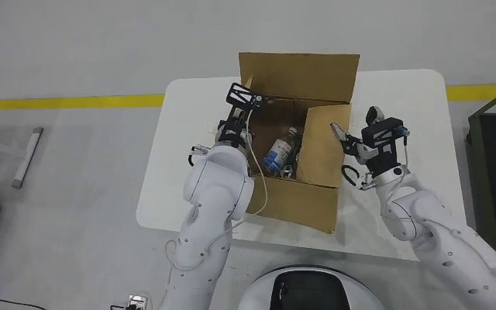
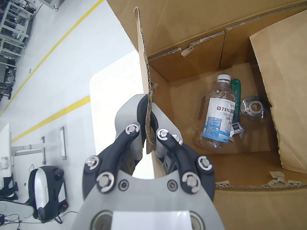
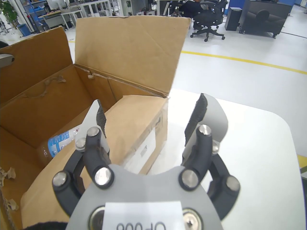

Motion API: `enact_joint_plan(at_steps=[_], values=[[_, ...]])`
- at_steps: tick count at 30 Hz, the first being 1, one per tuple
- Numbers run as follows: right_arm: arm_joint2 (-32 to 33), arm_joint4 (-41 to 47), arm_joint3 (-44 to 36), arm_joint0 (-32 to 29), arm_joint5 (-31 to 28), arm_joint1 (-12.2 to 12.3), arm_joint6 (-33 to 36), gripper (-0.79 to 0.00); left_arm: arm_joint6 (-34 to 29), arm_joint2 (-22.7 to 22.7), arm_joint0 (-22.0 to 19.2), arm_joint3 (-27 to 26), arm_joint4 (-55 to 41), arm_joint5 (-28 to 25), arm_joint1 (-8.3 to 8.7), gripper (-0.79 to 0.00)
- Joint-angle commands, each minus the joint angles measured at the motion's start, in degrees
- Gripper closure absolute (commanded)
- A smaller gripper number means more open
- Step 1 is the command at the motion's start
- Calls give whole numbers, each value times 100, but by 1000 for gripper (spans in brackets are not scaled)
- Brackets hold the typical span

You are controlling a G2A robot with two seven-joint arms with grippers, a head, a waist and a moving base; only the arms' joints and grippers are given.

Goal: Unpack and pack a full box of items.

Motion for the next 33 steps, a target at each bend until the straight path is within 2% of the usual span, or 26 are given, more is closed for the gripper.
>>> enact_joint_plan(at_steps=[1,10,11,12,20,26,33], values=[[-124,14,35,91,-77,-42,12,0,3,-18,14,-7,-7,18,-3,0],[-457,-350,362,351,-683,-149,327,0,0,-164,13,-13,42,9,-5,0],[-460,-436,391,372,-731,-153,374,0,-17,-187,9,-4,80,4,-3,-320],[-459,-458,406,379,-762,-160,417,0,-37,-198,-1,-1,135,-16,0,-773],[-353,-556,456,423,-955,-206,554,0,-3,-315,-72,85,813,-301,44,-785],[-289,-592,480,465,-1031,-249,559,0,127,-491,-80,258,1707,-682,124,-785],[-240,-552,522,486,-1076,-305,568,0,192,-773,69,337,2325,-708,182,-785]])
